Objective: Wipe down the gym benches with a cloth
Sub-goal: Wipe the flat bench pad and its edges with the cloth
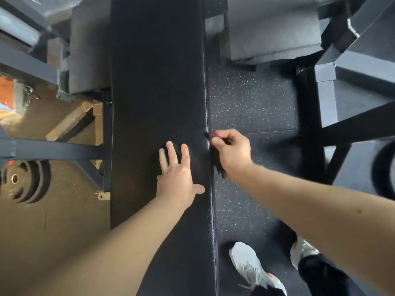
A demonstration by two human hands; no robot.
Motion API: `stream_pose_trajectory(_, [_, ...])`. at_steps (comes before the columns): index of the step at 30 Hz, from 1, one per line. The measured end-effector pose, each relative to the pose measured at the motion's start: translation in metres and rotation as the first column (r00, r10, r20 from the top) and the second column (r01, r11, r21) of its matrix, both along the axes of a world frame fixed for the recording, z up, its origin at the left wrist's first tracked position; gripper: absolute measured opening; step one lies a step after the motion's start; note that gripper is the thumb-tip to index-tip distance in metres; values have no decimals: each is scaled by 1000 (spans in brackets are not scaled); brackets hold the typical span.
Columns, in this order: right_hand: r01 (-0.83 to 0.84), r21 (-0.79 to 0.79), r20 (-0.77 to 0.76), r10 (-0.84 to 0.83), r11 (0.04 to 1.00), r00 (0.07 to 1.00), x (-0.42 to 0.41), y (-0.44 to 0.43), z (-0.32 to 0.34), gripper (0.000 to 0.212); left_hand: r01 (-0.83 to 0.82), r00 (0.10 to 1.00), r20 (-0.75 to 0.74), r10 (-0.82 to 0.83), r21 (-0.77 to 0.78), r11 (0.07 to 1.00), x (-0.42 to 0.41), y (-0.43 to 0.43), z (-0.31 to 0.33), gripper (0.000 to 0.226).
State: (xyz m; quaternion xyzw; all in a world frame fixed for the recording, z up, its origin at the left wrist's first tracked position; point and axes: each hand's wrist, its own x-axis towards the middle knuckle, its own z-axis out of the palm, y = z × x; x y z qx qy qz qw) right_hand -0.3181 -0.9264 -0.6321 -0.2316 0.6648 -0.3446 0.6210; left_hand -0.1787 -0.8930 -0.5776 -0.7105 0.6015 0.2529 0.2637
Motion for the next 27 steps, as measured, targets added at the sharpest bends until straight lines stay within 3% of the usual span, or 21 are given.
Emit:
stream_pose_trajectory(4, [130, -77, -21, -132, 988, 991, 9, -64, -1, 19, 26, 999, 41, -27, 10, 1000, -3, -1, -3, 121])
stream_pose_trajectory(9, [122, -169, -65, -135, 978, 989, 19, -30, -8, 18, 7, 999, 31, -8, 27, 1000, -4, -2, -5, 121])
stream_pose_trajectory(13, [30, -117, -85, -40, 993, 996, 14, 45, -8, 27, 7, 999, 50, -8, 10, 1000, -6, -2, -7, 122])
stream_pose_trajectory(17, [-28, 24, -65, 30, 999, 997, 4, 78, 2, 21, 12, 998, 59, -12, 0, 1000, -6, -1, -8, 124])
stream_pose_trajectory(20, [38, -68, -63, -43, 997, 997, 4, 36, 5, 16, 27, 997, 69, -26, -6, 1000, -6, -2, -7, 125])
stream_pose_trajectory(23, [104, -137, -91, -117, 985, 989, 14, 3, 0, 26, 33, 997, 75, -31, -16, 999, -6, 1, -8, 125])
stream_pose_trajectory(27, [62, -184, -124, -86, 981, 989, 20, 33, -5, 38, 10, 997, 82, -8, -24, 1000, -6, 1, -9, 127])
